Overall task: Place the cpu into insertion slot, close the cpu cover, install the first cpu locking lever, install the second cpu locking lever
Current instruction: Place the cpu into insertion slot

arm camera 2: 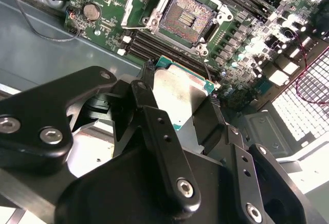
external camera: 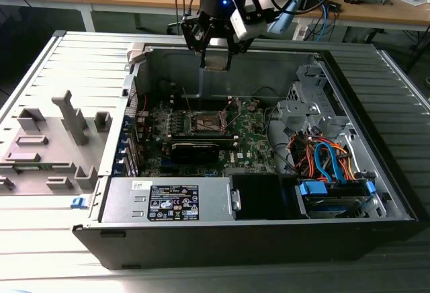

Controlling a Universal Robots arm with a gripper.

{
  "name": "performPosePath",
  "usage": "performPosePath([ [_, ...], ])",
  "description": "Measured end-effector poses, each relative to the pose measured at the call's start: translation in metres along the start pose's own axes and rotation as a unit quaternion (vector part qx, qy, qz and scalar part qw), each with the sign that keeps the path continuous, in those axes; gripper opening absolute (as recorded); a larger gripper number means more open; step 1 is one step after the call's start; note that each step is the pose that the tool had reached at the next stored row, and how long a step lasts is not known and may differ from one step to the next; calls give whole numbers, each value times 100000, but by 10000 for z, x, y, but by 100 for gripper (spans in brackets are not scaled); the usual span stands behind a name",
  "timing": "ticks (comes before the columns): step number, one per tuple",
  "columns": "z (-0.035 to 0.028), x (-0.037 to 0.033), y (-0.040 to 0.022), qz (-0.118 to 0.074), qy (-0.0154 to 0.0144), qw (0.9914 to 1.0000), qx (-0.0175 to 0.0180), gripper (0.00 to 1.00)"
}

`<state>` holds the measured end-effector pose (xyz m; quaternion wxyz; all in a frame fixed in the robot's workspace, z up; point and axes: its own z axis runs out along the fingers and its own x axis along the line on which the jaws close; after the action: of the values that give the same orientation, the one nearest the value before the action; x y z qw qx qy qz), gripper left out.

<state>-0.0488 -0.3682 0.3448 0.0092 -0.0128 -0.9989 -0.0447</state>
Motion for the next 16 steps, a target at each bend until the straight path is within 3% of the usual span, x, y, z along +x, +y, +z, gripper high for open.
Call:
performPosePath([
  [16,54,3,-9,3,-5,100000,-8,54],
])
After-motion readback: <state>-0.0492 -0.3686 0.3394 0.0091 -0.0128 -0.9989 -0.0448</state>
